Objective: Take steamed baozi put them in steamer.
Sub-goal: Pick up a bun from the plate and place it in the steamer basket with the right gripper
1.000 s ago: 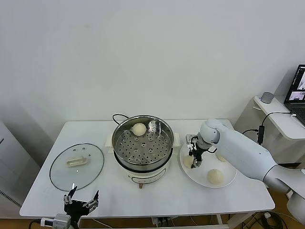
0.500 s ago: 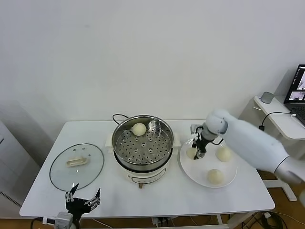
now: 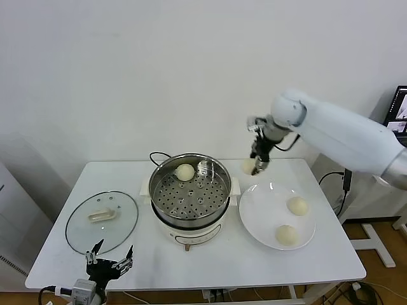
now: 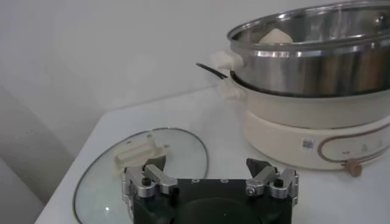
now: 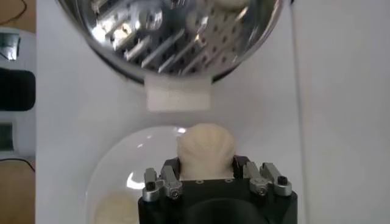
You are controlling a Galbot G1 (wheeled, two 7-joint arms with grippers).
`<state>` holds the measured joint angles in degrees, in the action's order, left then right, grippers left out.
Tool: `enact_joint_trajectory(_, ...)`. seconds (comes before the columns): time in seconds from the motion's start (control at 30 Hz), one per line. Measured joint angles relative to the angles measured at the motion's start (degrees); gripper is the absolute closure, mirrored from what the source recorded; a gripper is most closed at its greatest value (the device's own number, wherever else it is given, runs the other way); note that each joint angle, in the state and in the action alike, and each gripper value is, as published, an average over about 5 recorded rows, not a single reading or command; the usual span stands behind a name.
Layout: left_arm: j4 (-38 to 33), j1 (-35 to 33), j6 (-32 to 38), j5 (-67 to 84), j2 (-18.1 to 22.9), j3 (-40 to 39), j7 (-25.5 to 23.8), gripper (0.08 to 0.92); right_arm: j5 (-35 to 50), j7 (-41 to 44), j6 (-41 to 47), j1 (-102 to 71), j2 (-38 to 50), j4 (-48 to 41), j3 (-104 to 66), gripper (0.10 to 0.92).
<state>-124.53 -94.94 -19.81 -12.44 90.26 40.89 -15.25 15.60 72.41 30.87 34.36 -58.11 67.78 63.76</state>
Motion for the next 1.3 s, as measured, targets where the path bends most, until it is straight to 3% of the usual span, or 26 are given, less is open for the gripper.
enact_joint_trajectory(0.3, -0.9, -0.3, 0.0, 0.8, 0.6, 0.0, 0.2, 0.177, 5.2, -0.6, 3.9, 2.6, -11.7, -4.0, 3.0, 0.499)
enact_joint_trajectory(0.7, -1.3, -0.2, 0.2, 1.2, 0.5, -0.4, 0.4, 0.177, 4.4, -2.4, 6.8, -2.3, -26.0, -12.5, 3.0, 0.499)
enact_joint_trajectory(1.3, -1.0, 0.4, 0.2, 1.4, 0.6, -1.2, 0.5, 0.177, -2.2, -4.0, 7.5, -10.4, -33.9, -19.0, 1.4, 0.502)
